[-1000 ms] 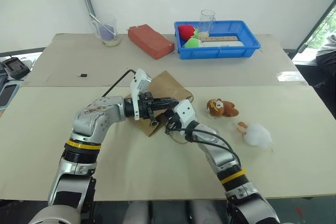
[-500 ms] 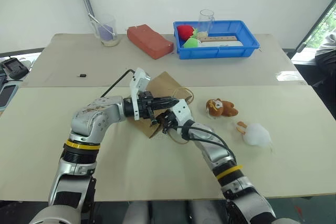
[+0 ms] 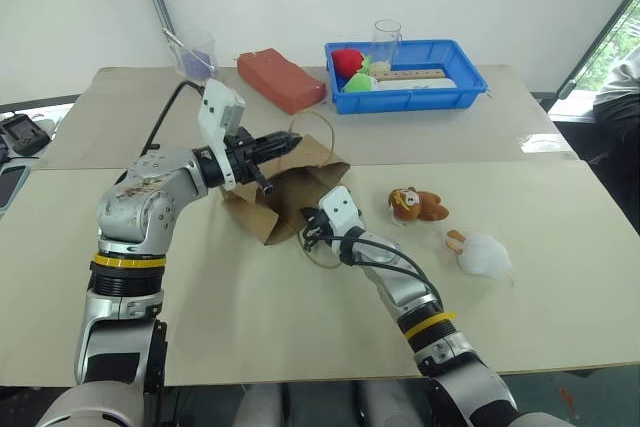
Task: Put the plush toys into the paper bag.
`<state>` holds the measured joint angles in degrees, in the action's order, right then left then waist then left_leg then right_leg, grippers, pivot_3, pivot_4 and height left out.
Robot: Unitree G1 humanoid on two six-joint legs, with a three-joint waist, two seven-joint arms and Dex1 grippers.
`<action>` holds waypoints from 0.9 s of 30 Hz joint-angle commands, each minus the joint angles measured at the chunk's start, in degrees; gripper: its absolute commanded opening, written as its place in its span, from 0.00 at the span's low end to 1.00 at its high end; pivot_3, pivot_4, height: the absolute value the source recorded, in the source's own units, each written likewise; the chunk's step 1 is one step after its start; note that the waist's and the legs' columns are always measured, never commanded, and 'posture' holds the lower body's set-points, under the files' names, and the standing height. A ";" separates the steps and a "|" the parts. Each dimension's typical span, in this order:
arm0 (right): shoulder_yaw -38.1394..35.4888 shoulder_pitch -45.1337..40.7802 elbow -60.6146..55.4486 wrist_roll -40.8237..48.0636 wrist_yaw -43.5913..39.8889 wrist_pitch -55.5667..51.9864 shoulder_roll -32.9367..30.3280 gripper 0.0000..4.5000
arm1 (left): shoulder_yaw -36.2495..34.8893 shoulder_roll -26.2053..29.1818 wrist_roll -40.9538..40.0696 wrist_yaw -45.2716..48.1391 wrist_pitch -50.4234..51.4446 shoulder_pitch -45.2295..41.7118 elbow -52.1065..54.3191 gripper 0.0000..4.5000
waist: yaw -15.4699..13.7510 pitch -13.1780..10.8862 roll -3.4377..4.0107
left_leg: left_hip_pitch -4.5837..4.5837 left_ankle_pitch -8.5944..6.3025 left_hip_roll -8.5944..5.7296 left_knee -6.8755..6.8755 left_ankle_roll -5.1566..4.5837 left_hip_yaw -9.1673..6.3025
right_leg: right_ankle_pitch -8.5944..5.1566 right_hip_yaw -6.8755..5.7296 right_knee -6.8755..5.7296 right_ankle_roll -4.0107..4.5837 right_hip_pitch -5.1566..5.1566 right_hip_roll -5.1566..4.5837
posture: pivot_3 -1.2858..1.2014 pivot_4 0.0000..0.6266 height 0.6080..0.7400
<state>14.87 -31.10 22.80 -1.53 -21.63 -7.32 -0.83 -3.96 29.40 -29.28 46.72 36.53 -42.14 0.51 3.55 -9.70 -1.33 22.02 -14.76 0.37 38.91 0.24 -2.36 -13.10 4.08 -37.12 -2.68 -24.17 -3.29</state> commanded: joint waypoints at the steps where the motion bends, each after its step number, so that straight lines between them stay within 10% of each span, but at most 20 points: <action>1: 0.12 1.14 1.14 -1.26 1.02 -2.45 -0.03 0.00 | -1.18 0.11 -0.02 -1.38 -2.14 -2.25 4.26 0.00 | 0.08 0.01 -0.01 | 0.00 0.00 0.00 0.00 0.00 0.00 | 0.00 0.00 0.00 0.00 0.00 0.00 | 0.52 0.24 1.00; 27: 2.26 0.07 2.68 -1.87 -0.91 -4.95 0.13 0.00 | 3.04 2.76 15.77 -3.94 -26.96 -4.85 9.61 0.00 | 0.48 0.05 -0.01 | -0.04 0.01 -0.01 -0.08 0.01 -0.01 | 0.00 0.00 0.02 0.00 0.00 0.02 | 0.52 0.24 1.00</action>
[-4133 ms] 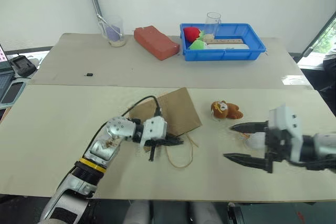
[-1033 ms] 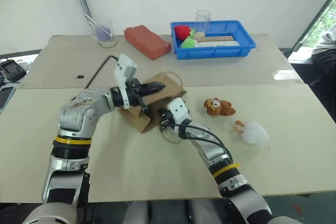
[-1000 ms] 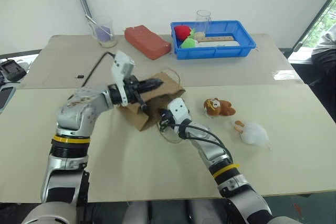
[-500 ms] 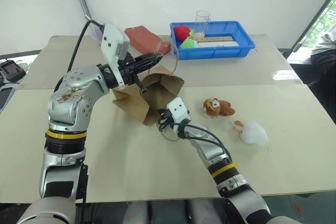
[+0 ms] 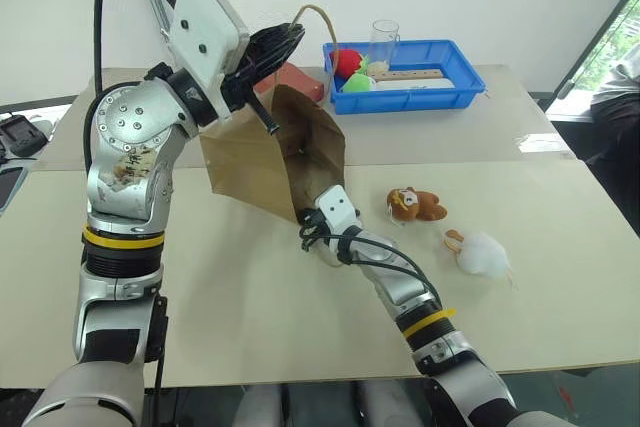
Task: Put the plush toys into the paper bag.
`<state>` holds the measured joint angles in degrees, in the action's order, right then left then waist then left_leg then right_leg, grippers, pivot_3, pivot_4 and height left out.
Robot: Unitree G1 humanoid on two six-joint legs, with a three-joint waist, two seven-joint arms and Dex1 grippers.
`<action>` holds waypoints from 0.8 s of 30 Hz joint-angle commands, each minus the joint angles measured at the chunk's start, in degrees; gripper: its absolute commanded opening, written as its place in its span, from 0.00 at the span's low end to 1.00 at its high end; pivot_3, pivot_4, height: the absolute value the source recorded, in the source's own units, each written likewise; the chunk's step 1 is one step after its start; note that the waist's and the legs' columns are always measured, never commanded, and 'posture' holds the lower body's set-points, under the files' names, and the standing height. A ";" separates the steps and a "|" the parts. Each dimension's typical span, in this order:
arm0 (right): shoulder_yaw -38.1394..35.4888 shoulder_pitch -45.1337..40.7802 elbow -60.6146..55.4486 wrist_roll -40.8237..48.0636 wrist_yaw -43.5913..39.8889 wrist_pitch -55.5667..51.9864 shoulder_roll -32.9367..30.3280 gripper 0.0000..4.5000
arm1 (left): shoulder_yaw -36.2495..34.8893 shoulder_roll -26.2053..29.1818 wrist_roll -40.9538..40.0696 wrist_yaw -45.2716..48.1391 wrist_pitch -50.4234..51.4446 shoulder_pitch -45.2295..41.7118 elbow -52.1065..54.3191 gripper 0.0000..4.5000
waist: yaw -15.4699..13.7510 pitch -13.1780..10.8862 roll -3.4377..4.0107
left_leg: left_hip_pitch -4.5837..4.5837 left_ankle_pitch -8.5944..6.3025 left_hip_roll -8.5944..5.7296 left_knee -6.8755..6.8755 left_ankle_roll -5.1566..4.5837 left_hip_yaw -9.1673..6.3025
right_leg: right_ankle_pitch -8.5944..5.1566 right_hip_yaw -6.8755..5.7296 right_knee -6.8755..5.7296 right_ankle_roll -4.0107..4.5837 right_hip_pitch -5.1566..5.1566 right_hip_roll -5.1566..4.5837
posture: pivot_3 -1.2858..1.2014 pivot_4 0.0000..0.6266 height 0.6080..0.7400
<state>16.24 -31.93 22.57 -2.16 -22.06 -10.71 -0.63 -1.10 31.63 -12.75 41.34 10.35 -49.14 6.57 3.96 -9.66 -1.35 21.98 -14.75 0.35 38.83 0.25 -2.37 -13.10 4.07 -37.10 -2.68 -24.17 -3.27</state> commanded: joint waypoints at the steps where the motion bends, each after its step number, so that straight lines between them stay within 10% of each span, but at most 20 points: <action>1: 0.73 0.66 2.89 -1.03 -0.68 -1.18 0.00 0.00 | 0.56 0.47 -2.21 2.41 0.96 3.80 4.71 0.00 | 0.10 0.01 0.01 | -0.02 0.00 0.00 -0.02 0.00 0.01 | 0.00 0.01 0.00 0.00 0.00 0.00 | 0.52 0.24 1.00; 10: -1.85 2.48 -14.00 2.37 -5.04 -7.02 -4.13 0.00 | 3.04 -0.14 -13.21 6.58 15.30 16.69 14.27 0.00 | -0.48 0.01 0.01 | 0.15 0.00 0.01 0.01 0.00 -0.07 | 0.00 -0.04 0.00 0.00 -0.09 0.00 | 0.52 0.24 1.00; 24: -15.16 16.37 -56.44 13.01 -22.32 -27.82 -36.92 0.98 | 4.90 -0.38 -18.10 9.93 19.83 18.95 16.01 0.00 | -1.62 -0.03 -0.04 | 0.34 0.00 -0.12 0.03 -0.02 0.11 | -0.05 -0.16 0.33 -0.07 -0.03 -0.08 | 0.52 0.24 1.00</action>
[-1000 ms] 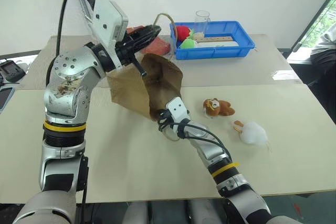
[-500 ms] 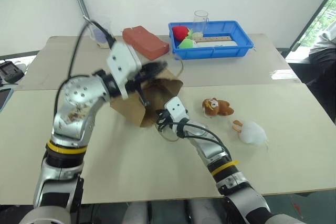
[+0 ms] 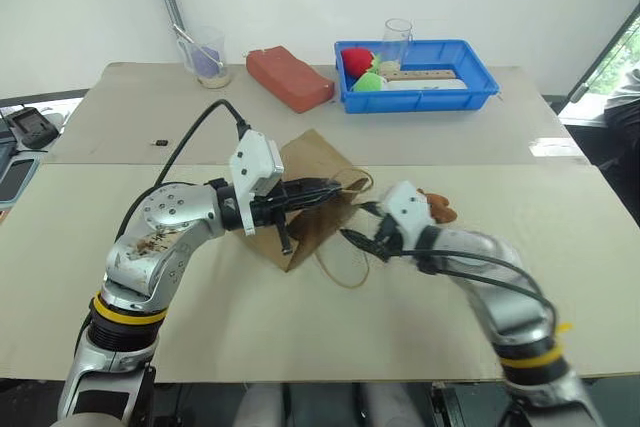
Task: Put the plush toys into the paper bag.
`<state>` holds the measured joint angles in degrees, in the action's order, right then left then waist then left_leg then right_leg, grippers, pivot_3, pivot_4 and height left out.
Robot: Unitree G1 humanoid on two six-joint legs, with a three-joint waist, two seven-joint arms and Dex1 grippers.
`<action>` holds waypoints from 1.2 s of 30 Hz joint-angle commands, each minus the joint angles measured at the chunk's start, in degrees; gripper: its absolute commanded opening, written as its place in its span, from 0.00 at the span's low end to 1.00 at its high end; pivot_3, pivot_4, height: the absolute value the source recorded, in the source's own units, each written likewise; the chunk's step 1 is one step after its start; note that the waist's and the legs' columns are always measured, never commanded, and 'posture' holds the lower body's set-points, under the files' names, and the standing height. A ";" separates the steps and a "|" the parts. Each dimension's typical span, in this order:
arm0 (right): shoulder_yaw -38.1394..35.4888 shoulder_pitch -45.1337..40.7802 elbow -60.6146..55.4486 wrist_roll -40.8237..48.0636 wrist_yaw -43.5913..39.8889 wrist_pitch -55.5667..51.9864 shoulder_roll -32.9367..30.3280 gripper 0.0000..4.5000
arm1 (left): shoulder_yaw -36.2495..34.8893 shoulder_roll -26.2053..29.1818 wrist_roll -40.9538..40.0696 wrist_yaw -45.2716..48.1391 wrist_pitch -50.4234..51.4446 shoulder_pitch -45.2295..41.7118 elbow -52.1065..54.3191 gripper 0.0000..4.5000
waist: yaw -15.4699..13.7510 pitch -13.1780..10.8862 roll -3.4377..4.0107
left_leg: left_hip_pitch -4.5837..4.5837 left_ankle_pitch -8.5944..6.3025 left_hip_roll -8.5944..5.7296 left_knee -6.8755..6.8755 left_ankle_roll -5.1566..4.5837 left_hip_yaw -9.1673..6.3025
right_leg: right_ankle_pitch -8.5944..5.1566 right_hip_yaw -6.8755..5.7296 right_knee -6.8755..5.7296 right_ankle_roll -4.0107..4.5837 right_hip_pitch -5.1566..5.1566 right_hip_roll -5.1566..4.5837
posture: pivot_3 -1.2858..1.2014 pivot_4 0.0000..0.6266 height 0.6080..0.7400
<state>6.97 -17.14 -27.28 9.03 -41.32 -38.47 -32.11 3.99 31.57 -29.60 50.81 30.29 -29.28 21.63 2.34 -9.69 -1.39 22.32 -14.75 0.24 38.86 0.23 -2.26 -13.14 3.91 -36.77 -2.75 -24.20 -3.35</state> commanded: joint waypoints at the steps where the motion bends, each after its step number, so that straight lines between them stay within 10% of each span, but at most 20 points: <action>1: -7.80 3.25 -7.64 1.83 -4.37 1.20 -8.37 0.98 | -0.16 -0.39 -1.09 0.62 -0.34 -0.92 0.58 0.00 | -0.09 0.00 0.00 | 0.00 0.00 0.00 0.01 0.00 0.15 | 0.00 0.00 0.01 0.00 0.00 0.00 | 0.52 0.24 1.00; 17: 1.89 -3.65 23.44 -19.42 6.48 27.55 -9.18 0.98 | -1.71 -1.00 -0.46 1.13 -1.01 -4.01 -5.04 0.00 | 0.12 -0.05 -0.10 | -0.04 0.01 0.05 0.03 -0.02 0.47 | 0.01 0.17 0.00 0.01 -0.01 0.02 | 0.52 0.24 1.00; 30: 1.38 -6.68 26.95 -17.33 4.57 29.80 -5.34 0.03 | -2.79 -0.44 -2.75 1.92 1.91 -3.98 -5.50 0.00 | 0.04 -0.05 -0.10 | -0.02 0.00 0.04 0.02 -0.03 0.44 | 0.01 0.15 0.00 0.01 -0.01 -0.02 | 0.52 0.24 1.00; 36: -0.27 -4.27 9.00 -8.00 -5.93 22.90 -8.60 0.00 | -2.17 -0.62 -4.99 3.36 4.20 -3.98 -5.94 0.00 | 0.21 -0.06 -0.09 | -0.01 0.00 0.06 0.02 -0.04 0.41 | 0.00 0.14 -0.02 0.00 -0.04 0.00 | 0.52 0.24 1.00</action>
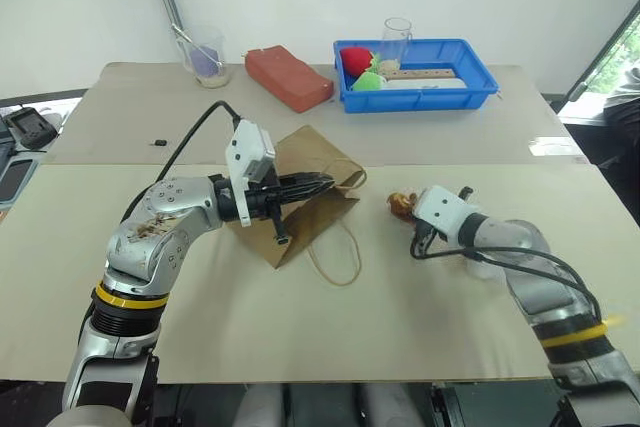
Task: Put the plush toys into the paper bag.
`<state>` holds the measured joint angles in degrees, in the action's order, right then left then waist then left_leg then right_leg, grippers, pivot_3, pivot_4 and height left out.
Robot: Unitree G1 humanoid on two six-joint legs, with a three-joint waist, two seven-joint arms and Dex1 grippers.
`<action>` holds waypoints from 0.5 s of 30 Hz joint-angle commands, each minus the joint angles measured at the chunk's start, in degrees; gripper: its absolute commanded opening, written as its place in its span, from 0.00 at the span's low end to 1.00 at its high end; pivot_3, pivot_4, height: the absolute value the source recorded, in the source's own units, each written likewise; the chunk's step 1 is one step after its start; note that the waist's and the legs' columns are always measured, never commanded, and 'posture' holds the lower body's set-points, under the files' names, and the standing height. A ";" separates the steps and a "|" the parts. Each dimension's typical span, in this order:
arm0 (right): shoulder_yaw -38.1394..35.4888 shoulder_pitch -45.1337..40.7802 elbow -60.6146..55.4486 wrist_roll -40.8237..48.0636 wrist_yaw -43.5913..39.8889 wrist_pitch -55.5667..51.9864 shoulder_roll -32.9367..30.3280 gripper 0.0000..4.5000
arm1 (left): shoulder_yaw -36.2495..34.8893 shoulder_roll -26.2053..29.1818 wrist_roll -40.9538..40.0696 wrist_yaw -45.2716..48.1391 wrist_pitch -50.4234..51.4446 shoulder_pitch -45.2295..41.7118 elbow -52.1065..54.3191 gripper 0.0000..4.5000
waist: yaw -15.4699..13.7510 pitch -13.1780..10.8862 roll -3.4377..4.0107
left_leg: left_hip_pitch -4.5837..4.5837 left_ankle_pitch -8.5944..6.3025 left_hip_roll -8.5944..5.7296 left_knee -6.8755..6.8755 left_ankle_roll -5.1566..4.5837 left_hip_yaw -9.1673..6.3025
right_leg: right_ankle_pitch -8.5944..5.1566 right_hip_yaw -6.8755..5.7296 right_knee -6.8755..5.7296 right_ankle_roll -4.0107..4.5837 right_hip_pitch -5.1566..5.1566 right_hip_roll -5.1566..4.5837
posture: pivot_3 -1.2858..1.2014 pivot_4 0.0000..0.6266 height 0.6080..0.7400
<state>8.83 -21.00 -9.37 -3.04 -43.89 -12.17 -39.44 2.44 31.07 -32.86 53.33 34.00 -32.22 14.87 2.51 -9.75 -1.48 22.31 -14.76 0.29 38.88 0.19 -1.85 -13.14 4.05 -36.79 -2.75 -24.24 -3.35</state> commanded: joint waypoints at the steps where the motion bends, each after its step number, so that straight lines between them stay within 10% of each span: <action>1: -1.49 -0.20 -11.19 4.69 -4.19 -4.65 -1.40 0.00 | -0.49 -0.40 -2.01 0.88 0.77 -1.38 0.59 0.00 | 0.00 0.00 0.00 | -0.01 0.00 0.00 0.01 0.00 0.00 | 0.00 0.00 0.00 0.00 0.02 0.00 | 0.52 0.24 1.00; 15: 11.26 -7.40 -6.82 -1.27 4.93 -7.79 15.38 0.00 | 0.18 -2.04 -5.77 1.88 5.36 -3.53 1.70 0.00 | -0.08 0.00 0.00 | -0.01 0.01 -0.03 0.06 0.02 -0.04 | 0.00 -0.04 -0.09 0.01 -0.01 -0.01 | 0.52 0.24 1.00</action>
<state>20.18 -26.98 -16.41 -3.49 -40.59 -22.13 -24.75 3.00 28.74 -37.01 54.66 38.94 -35.15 13.92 2.43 -9.75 -1.48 22.30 -14.75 0.27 38.93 0.21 -1.89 -13.14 4.01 -36.89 -2.74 -24.25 -3.36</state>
